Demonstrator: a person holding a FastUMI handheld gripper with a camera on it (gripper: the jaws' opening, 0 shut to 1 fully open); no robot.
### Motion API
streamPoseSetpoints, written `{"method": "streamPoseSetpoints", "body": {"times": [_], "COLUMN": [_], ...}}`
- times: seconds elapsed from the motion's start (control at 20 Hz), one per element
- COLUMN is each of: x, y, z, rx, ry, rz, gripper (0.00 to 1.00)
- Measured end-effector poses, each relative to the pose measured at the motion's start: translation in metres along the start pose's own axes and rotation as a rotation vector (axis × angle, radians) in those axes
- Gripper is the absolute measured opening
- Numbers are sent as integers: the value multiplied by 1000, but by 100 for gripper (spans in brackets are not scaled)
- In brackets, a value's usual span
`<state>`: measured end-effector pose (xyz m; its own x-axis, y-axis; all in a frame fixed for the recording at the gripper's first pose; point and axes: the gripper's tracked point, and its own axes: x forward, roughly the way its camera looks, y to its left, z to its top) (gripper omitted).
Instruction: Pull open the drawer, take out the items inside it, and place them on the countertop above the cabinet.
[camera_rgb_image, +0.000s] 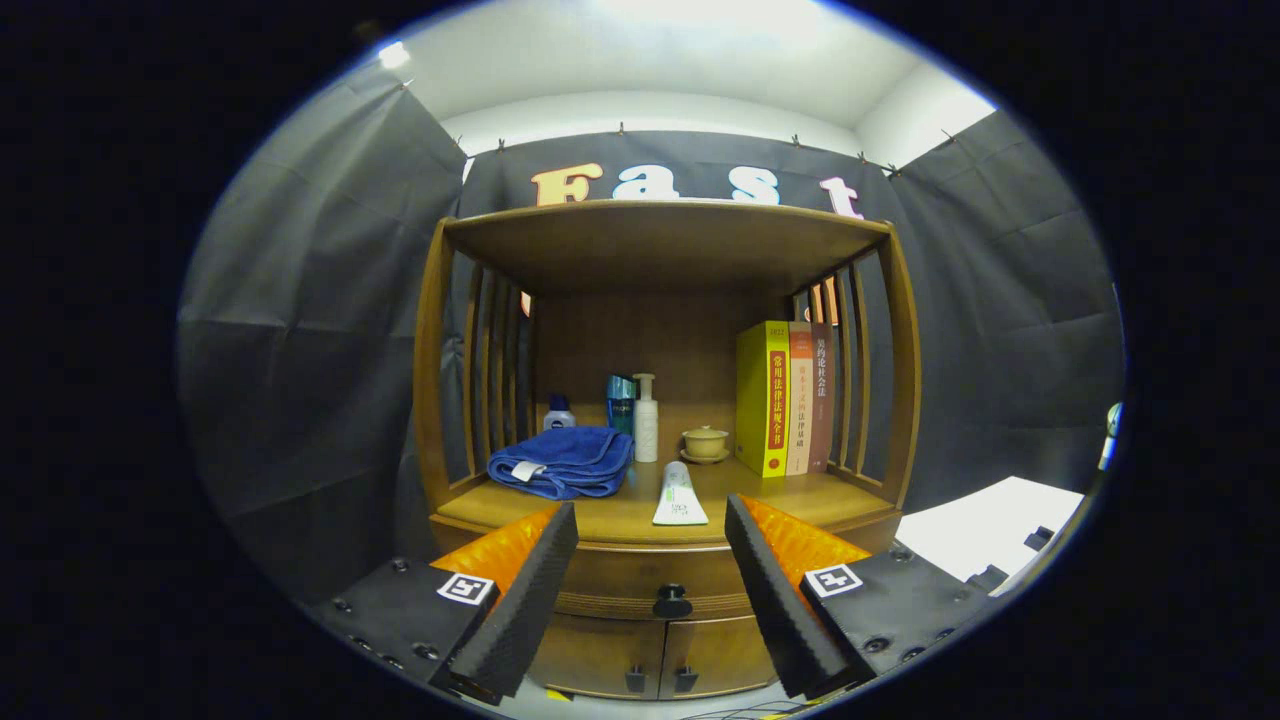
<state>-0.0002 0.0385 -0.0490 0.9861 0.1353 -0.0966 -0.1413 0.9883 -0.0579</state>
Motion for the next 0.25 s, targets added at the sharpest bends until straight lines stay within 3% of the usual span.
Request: {"method": "streamPoseSetpoints", "body": {"times": [0.25], "x": [-9], "y": [-9], "z": [-1], "rx": [1], "ry": [33], "rz": [-2], "gripper": [97]}}
